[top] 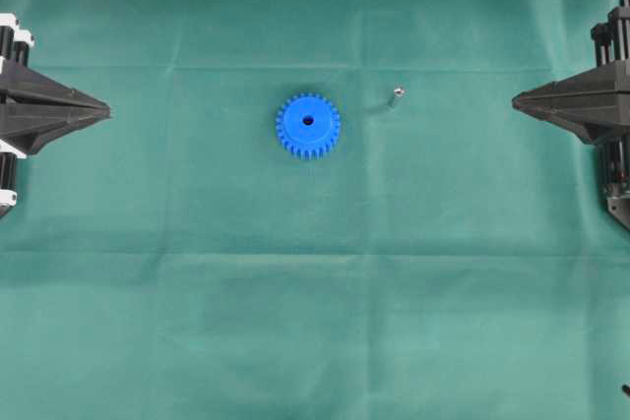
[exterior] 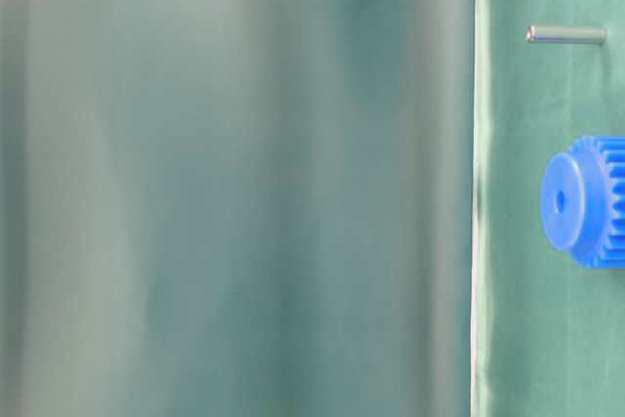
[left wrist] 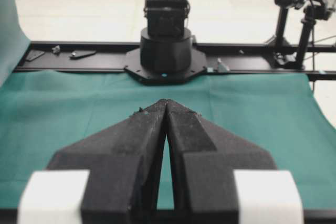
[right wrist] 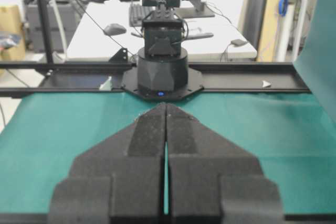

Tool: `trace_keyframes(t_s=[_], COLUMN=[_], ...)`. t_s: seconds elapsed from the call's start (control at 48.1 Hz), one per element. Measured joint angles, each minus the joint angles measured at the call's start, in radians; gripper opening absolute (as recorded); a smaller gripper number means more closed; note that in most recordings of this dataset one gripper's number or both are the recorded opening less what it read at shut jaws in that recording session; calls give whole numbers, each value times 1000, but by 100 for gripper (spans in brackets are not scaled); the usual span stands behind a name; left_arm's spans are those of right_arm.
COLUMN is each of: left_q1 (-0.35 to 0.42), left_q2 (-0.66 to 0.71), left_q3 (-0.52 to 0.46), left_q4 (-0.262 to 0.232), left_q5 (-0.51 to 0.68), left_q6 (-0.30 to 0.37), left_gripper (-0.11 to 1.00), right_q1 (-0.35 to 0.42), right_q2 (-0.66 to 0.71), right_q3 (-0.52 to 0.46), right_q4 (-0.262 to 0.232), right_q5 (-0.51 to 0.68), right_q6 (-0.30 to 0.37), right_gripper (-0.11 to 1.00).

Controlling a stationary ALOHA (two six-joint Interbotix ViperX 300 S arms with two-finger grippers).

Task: Insert the shaft placed at a random location into the center hole of the medium gear at another random location.
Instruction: 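Move the right gripper left over the silver shaft and lower it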

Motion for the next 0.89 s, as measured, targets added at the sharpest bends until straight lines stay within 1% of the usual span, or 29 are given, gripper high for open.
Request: trace_keyframes(t_s=[0.104,0.354,0.416,0.458,0.52,0.666,0.749,0.77,0.791,0.853,0.895], left_q1=[0,0,0,0,2,9,9,11,11,12,14], left_q2=[6,11,11,11,11,11,11,11,11,11,11], left_q3=[-14,-21,-21,-21,-21,-23,-23,-23,-23,-21,-21], left_q4=[6,9,9,9,9,9,9,9,9,9,9], left_q5=[3,5,8,9,15,25,26,26,26,26,26], left_q6=[-2,0,0,-2,-2,-5,-5,-5,-3,-5,-5], left_gripper=[0,0,0,0,0,0,0,0,0,0,0], right_q1=[-8,-74,-89,-100,-123,-164,-181,-184,-186,-192,-196], right_q2=[0,38,61,80,120,261,379,413,445,534,586], right_q3=[0,0,2,2,6,12,15,17,15,15,14], right_q4=[0,0,0,0,0,0,0,0,0,0,0], right_q5=[14,26,26,26,26,-2,-66,-87,-112,-178,-219], right_q6=[0,0,0,0,0,0,-2,-2,-3,-3,-9], right_gripper=[1,1,4,10,24,68,90,92,93,88,87])
